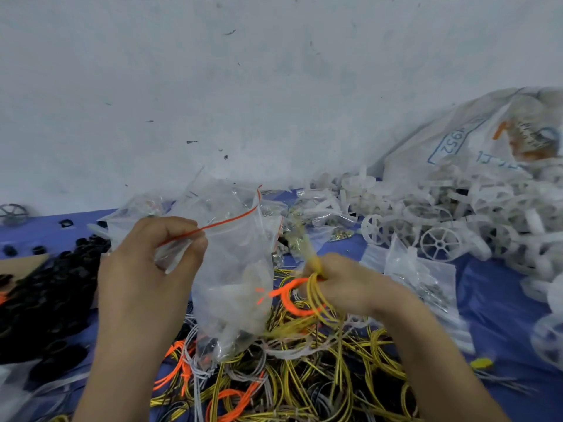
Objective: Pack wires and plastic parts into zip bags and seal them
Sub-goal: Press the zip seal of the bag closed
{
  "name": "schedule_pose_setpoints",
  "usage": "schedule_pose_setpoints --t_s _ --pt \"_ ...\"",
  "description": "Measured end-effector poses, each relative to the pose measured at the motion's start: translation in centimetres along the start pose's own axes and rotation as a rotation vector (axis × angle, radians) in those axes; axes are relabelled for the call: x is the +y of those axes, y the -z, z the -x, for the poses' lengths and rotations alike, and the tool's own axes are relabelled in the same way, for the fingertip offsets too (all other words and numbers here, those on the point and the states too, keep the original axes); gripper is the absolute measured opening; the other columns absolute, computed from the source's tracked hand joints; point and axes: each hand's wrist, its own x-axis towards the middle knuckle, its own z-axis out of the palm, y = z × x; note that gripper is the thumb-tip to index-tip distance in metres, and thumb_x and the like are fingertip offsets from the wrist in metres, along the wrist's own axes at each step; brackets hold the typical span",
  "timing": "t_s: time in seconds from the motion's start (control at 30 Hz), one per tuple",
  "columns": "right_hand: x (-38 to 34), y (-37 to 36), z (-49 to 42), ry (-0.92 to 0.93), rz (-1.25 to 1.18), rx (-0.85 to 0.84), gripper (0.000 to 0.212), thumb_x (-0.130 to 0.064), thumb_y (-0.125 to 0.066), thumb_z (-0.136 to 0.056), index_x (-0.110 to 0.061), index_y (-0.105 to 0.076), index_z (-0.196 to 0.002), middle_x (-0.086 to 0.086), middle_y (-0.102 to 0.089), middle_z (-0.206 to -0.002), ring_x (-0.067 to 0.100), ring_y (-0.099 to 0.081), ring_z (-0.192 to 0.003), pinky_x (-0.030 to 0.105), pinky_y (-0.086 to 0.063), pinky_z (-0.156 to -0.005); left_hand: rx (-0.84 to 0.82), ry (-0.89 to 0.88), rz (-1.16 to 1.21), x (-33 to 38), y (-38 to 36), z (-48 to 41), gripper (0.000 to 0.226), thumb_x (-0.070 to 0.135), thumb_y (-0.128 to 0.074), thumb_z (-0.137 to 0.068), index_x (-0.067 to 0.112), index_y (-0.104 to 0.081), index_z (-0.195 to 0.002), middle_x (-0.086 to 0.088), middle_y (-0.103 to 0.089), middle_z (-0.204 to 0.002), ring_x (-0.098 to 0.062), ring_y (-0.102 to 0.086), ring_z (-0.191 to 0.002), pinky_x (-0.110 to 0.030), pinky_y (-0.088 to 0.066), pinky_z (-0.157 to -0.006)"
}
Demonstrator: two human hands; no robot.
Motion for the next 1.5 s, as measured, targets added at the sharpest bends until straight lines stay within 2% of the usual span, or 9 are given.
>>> schedule_pose_setpoints --t_s 0.23,0.5,0.63,0.73,1.03,1.17,1.3,1.4,1.5 --pt "1.3 4.1 2.8 0.101 -0.408 0.377 0.012 0.003 -0.050 -0.086 -0.001 -0.050 -0.075 0.002 -0.045 -0.056 0.012 -0.037 -0.050 0.019 -0.034 -0.048 -0.015 0.012 0.011 0.1 -0.2 0.1 0.026 0.015 -0.068 -0.082 0.040 -0.059 -0.080 0.019 -0.065 -0.090 0.019 -0.055 -0.082 0.000 -0.041 -0.071" --pt "1.5 4.1 2.7 0.130 -0.464 0.372 0.014 -0.009 -0.064 -0.082 0.001 -0.063 -0.074 0.023 -0.055 -0.066 0.018 -0.049 -0.058 0.025 -0.042 -0.055 -0.046 -0.002 0.013 1.0 -0.8 0.5 0.025 0.013 -0.069 -0.082 0.036 -0.060 -0.078 0.018 -0.064 -0.091 0.015 -0.056 -0.084 -0.001 -0.041 -0.064" --pt "1.6 4.2 2.7 0.108 -0.397 0.388 0.013 -0.014 -0.066 -0.081 -0.008 -0.069 -0.070 0.005 -0.059 -0.060 0.012 -0.050 -0.056 0.020 -0.042 -0.055 -0.073 -0.014 0.019 1.2 -0.9 0.5 0.022 0.013 -0.069 -0.081 0.035 -0.062 -0.079 0.023 -0.064 -0.096 0.015 -0.056 -0.085 -0.001 -0.039 -0.065" --pt "1.5 4.3 3.0 0.117 -0.443 0.376 0.016 -0.010 -0.063 -0.085 0.002 -0.066 -0.074 0.009 -0.057 -0.062 0.014 -0.048 -0.055 0.017 -0.041 -0.052 -0.085 -0.019 0.007 1.2 -0.9 0.5 0.019 0.013 -0.069 -0.082 0.031 -0.064 -0.080 0.018 -0.065 -0.092 0.015 -0.056 -0.086 0.000 -0.039 -0.067" --pt "-0.1 3.4 2.8 0.048 -0.882 0.266 0.039 -0.004 -0.054 -0.088 -0.018 -0.072 -0.056 0.000 -0.061 -0.056 0.013 -0.056 -0.051 0.027 -0.049 -0.057 -0.125 -0.041 0.002 1.6 -0.9 0.6 0.018 0.015 -0.069 -0.080 0.032 -0.064 -0.081 0.025 -0.061 -0.101 0.015 -0.055 -0.087 -0.010 -0.043 -0.065" --pt "0.0 3.6 2.9 -0.011 -0.632 0.330 0.031 -0.013 -0.058 -0.090 -0.010 -0.070 -0.061 0.010 -0.062 -0.063 0.014 -0.054 -0.058 0.023 -0.046 -0.064 -0.180 -0.082 -0.012 1.9 -1.0 0.7 0.017 0.011 -0.072 -0.078 0.027 -0.067 -0.080 0.019 -0.065 -0.093 0.011 -0.056 -0.088 -0.014 -0.043 -0.064" --pt "0.6 4.0 3.3 -0.041 -0.249 0.339 0.028 -0.008 -0.062 -0.087 -0.003 -0.064 -0.060 0.011 -0.050 -0.049 0.014 -0.042 -0.047 0.024 -0.037 -0.051 -0.237 -0.154 -0.044 2.6 -1.3 0.9 0.018 0.007 -0.073 -0.077 0.024 -0.068 -0.077 0.018 -0.064 -0.094 0.011 -0.056 -0.089 -0.002 -0.038 -0.065" --pt "1.3 4.8 4.0 -0.060 -0.262 0.376 0.021 -0.008 -0.067 -0.083 0.007 -0.063 -0.069 0.012 -0.041 -0.050 0.019 -0.034 -0.044 0.026 -0.031 -0.044 -0.264 -0.194 -0.074 3.0 -1.7 1.1 0.017 0.007 -0.074 -0.076 0.023 -0.068 -0.074 0.016 -0.064 -0.095 0.012 -0.055 -0.090 0.001 -0.035 -0.067" --pt "1.5 6.0 5.4 0.008 -0.425 0.362 0.014 -0.006 -0.068 -0.082 0.003 -0.068 -0.071 0.010 -0.057 -0.053 0.016 -0.048 -0.041 0.021 -0.039 -0.042 -0.287 -0.208 -0.085 3.2 -1.9 1.2 0.015 0.011 -0.075 -0.076 0.024 -0.068 -0.073 0.018 -0.062 -0.100 0.013 -0.054 -0.091 0.001 -0.033 -0.069"
